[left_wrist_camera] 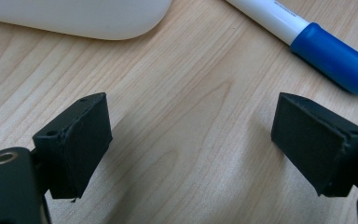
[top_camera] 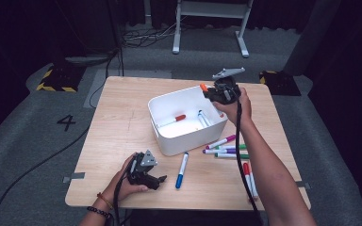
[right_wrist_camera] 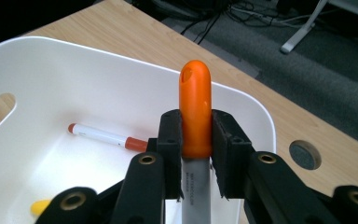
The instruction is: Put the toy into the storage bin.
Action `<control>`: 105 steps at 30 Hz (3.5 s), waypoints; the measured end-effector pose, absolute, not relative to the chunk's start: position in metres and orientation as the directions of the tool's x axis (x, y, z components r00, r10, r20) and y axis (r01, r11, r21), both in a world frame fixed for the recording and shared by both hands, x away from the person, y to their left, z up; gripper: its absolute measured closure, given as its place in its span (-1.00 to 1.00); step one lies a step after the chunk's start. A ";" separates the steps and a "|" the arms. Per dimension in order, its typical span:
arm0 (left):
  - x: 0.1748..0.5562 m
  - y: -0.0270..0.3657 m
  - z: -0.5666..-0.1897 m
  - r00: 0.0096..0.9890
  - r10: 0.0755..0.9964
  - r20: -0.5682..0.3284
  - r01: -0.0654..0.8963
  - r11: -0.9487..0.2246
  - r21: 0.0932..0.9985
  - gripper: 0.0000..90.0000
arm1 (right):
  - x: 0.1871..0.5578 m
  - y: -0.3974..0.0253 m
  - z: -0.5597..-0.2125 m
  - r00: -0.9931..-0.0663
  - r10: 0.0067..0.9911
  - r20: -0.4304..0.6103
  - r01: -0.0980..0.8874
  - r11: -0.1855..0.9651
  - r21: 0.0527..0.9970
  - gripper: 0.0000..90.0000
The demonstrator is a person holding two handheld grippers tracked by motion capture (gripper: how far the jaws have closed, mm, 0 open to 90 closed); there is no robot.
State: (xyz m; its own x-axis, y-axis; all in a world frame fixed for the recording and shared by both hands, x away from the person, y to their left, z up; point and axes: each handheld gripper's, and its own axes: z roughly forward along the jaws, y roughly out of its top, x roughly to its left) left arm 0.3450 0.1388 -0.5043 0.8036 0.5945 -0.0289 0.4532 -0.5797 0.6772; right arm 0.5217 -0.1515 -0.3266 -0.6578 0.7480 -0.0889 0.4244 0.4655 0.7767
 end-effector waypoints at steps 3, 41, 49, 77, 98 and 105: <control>0.345 0.139 -0.504 0.805 0.593 -0.027 0.452 -0.583 0.675 -0.73 | 0.527 -0.149 -0.333 -0.652 0.753 -0.085 0.447 0.473 0.759 0.66; 0.345 0.139 -0.504 0.805 0.593 -0.027 0.452 -0.582 0.676 -0.73 | 0.526 -0.132 -0.367 -0.741 0.668 -0.075 0.504 0.626 0.595 0.65; 0.345 0.139 -0.504 0.806 0.592 -0.026 0.451 -0.584 0.675 -0.73 | 0.519 -0.123 -0.368 -0.748 0.660 -0.070 0.492 0.623 0.608 0.41; 0.342 0.136 -0.504 0.816 0.577 -0.035 0.444 -0.587 0.677 -0.72 | 0.387 -0.182 -0.354 -0.817 0.574 -0.056 0.300 0.504 0.810 0.02; 0.348 0.178 -0.504 0.794 0.608 -0.030 0.464 -0.573 0.675 -0.71 | 0.343 -0.116 -0.470 -0.834 0.550 0.039 0.388 0.535 0.751 -0.43; 0.348 0.178 -0.504 0.793 0.608 -0.031 0.465 -0.573 0.675 -0.72 | 0.342 -0.098 -0.481 -0.808 0.588 0.012 0.401 0.536 0.743 -0.47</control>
